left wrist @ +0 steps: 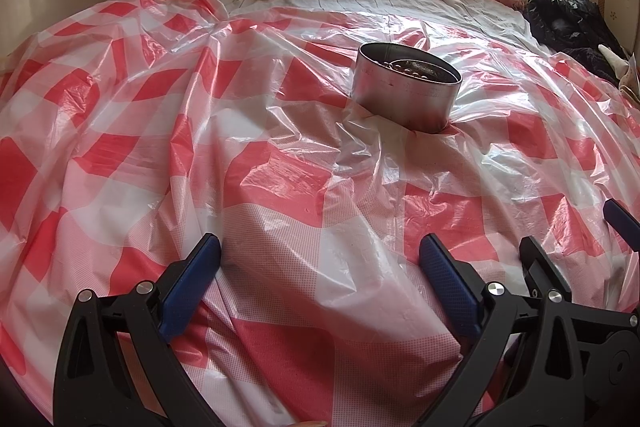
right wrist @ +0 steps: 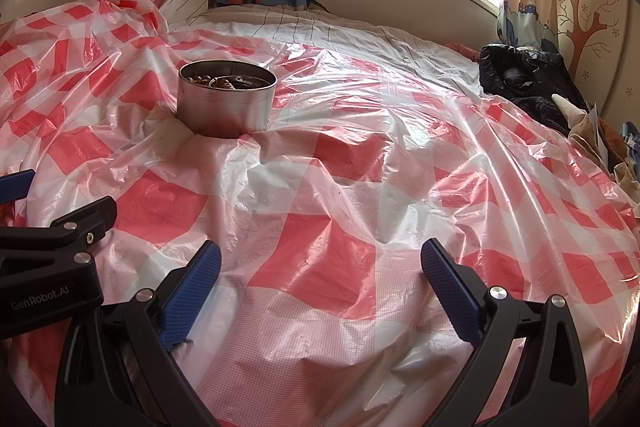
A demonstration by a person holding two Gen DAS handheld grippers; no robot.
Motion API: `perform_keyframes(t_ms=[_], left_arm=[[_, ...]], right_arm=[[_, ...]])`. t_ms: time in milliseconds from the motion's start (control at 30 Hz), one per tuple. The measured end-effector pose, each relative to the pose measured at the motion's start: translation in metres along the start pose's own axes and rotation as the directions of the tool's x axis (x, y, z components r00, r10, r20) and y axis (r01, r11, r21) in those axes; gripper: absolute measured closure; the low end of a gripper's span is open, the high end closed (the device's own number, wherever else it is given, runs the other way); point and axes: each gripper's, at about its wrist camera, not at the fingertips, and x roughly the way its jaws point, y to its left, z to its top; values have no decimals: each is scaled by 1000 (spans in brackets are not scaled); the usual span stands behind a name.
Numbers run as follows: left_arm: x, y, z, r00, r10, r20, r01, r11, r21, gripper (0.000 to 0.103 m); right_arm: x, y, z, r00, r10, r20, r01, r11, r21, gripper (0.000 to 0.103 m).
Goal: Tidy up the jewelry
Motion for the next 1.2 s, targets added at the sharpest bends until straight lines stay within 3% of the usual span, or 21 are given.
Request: perform_keyframes(t_ms=[1100,1200], left_arm=[[2,2,-3,1000,-19,-1,19,1000,-7,7],[0,-1,-2,1000,7,10,-7,1000,10,8]], right_arm=[[0,-1,0,1000,1,0,-1,1000,1,7],[1,-1,0,1000,2,-1,-2,1000,2,7]])
